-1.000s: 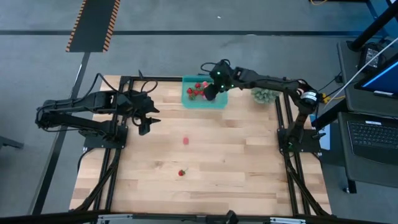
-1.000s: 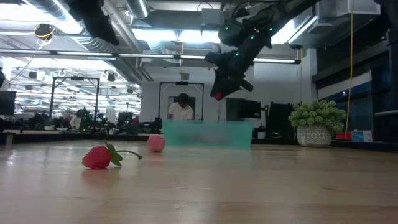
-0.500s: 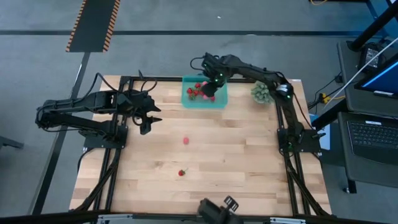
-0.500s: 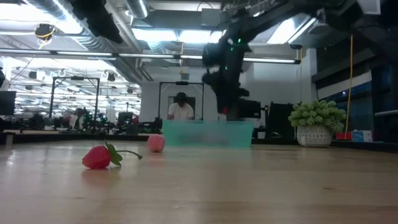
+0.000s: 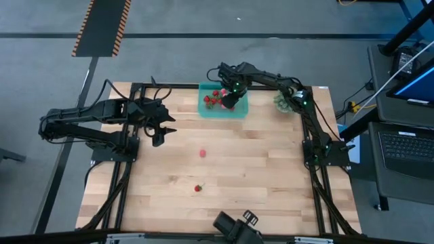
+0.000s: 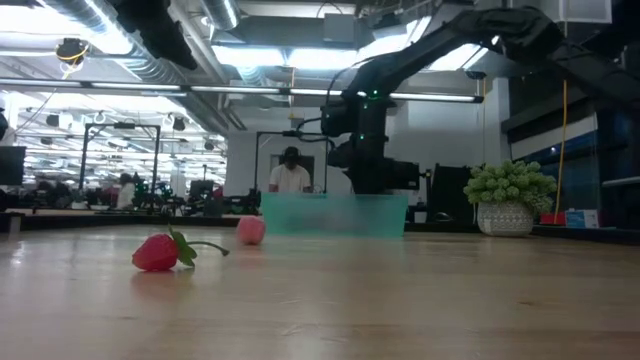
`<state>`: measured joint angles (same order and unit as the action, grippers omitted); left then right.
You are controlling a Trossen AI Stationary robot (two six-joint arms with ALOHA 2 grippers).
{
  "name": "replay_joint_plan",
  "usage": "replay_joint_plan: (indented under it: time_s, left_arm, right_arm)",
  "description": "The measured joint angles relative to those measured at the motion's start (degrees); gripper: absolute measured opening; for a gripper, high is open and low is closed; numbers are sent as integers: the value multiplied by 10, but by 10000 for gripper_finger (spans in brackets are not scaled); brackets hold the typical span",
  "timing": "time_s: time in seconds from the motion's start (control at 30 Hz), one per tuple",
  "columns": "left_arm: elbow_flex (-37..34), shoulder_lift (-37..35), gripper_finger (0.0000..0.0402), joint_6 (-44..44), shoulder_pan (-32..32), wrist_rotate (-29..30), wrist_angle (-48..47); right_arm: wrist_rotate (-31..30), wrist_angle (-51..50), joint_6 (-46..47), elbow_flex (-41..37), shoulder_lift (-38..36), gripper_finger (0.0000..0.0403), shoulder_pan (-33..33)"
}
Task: Pick and placing Produce into tupperware
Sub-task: Put the red cherry into the blue basket, then put the strawberry into the blue basket
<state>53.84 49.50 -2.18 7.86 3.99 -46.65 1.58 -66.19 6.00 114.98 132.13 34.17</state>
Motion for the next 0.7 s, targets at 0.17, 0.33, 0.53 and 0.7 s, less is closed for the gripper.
replay_joint_plan:
  time_s: [0.17, 0.33, 0.53, 0.7]
  left_arm:
    - [0, 0, 195, 0, 0, 0, 0]
    - [0, 0, 195, -1, 0, 0, 0]
    - [0, 0, 195, -1, 0, 0, -3]
    - [0, 0, 195, -2, 0, 0, -3]
  right_arm:
    - [-4, 4, -16, 0, 20, 122, 0]
    - [-4, 5, -32, 0, 24, 126, 0]
    - [-4, 5, -34, 0, 24, 176, 0]
    - [-4, -25, -31, 15, 24, 218, 0]
